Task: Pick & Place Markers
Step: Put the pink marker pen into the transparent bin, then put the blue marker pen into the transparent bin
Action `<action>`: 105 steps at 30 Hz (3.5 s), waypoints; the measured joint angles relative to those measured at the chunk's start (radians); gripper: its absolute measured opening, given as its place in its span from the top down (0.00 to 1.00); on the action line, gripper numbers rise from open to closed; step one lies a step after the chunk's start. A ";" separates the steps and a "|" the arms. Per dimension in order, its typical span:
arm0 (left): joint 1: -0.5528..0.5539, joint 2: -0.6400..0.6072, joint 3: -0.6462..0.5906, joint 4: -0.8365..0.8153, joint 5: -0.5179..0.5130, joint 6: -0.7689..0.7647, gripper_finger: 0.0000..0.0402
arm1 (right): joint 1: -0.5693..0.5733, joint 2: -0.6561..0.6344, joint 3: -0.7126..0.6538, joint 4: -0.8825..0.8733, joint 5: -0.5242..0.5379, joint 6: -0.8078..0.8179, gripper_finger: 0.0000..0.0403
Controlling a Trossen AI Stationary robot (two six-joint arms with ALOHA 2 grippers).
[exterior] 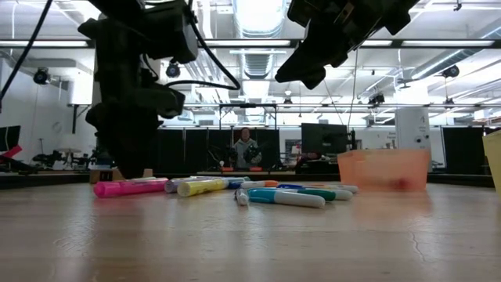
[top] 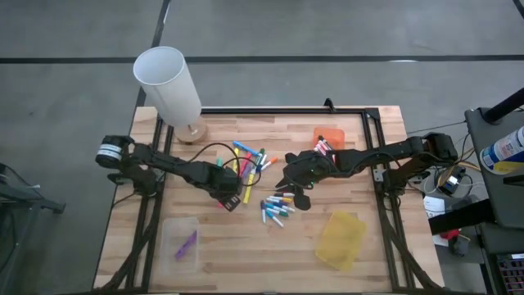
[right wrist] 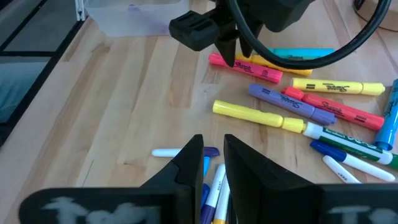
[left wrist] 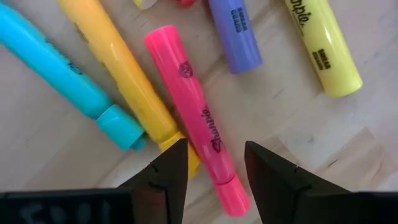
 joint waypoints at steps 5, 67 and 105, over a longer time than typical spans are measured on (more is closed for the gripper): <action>0.005 0.007 -0.005 0.004 0.000 0.005 0.62 | 0.000 0.000 0.000 0.000 0.000 0.000 0.86; -0.717 -0.221 0.142 -0.375 0.059 -1.073 0.88 | 0.000 0.001 -0.022 -0.021 0.000 -0.022 0.86; -0.722 -0.107 0.085 -0.355 0.257 -0.946 0.60 | 0.036 0.003 -0.022 -0.010 0.003 0.054 0.86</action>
